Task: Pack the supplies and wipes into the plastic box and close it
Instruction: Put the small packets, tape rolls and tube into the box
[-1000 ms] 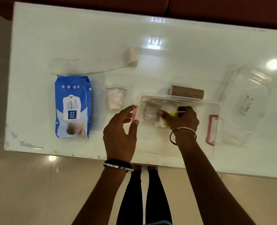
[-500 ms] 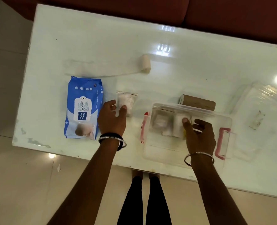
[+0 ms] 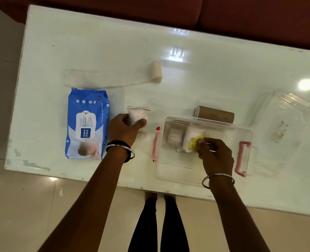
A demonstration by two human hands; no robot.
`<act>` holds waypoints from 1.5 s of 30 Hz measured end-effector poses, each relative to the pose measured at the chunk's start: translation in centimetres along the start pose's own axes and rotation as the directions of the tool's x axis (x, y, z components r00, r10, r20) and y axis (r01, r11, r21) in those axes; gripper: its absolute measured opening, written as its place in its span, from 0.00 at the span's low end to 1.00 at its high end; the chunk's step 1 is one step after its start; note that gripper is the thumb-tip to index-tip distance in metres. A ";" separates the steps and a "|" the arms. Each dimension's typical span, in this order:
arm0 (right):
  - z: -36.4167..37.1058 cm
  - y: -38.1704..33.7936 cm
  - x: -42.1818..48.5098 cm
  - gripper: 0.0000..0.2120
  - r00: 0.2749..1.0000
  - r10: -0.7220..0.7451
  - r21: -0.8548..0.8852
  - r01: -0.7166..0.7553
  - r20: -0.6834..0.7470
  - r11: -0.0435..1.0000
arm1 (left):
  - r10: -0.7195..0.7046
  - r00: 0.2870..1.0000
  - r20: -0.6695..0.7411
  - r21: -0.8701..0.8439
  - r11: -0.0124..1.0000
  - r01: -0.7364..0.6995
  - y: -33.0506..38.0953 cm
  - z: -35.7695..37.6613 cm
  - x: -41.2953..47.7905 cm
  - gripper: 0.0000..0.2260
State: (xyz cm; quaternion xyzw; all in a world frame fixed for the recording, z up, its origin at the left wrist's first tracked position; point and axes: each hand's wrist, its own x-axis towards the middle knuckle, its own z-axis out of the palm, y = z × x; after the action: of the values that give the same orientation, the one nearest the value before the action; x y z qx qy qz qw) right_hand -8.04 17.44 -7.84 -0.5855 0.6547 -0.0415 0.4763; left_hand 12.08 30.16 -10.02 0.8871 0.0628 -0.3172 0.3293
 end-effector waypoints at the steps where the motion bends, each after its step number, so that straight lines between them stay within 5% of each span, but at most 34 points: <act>1: 0.1 0.0 -0.1 0.09 1.000 0.007 0.006 -0.007 0.003 1.000 | -0.002 1.000 -0.003 -0.033 0.999 0.002 -0.2 -0.2 -0.3 0.25; 9: -2.1 -1.4 -1.5 0.05 0.985 -0.104 0.048 0.111 -0.138 0.993 | 0.089 0.995 -0.033 -0.388 0.917 -0.095 1.9 -3.2 -5.9 0.14; 13: -3.4 -3.2 -2.6 0.05 0.992 -0.129 0.242 0.123 0.011 0.962 | 0.233 0.966 0.116 -0.498 0.855 -0.146 4.6 -3.2 -9.7 0.15; 16: -4.0 -4.4 -3.3 0.15 0.950 -0.103 0.540 -0.077 0.295 0.838 | 0.260 0.937 0.232 -0.422 0.895 -0.144 5.3 -1.5 -11.7 0.17; 18: -4.2 -4.5 -3.6 0.18 0.902 -0.139 0.584 -0.141 0.408 0.799 | 0.254 0.924 0.287 -0.371 0.919 -0.137 5.2 -0.4 -12.7 0.19; 24: -4.8 -2.8 -3.8 0.19 0.904 -0.143 0.567 -0.123 0.402 0.814 | 0.297 0.878 0.377 -0.229 0.948 -0.222 4.0 1.5 -14.2 0.20; 29: -6.5 -0.5 -2.3 0.06 0.997 0.022 0.289 -0.044 0.078 0.956 | 0.332 0.922 0.198 -0.148 0.940 -0.307 3.6 0.8 -13.3 0.10; 35: -5.3 0.1 -0.6 0.08 0.987 -0.056 -0.261 0.015 -0.153 0.965 | 0.408 0.913 0.000 0.077 0.910 -0.407 3.0 -0.4 -10.8 0.10; 45: -1.4 -1.4 1.6 0.11 0.971 -0.107 -0.352 0.026 -0.212 0.936 | 0.355 0.933 0.065 0.039 0.933 -0.358 2.7 -0.4 -10.1 0.11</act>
State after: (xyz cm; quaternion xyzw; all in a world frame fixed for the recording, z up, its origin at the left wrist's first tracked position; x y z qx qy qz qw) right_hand -7.69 14.98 -7.15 -0.6734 0.6818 -0.0084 0.2857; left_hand 5.20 29.32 -2.22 0.8823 -0.1167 -0.2790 0.3606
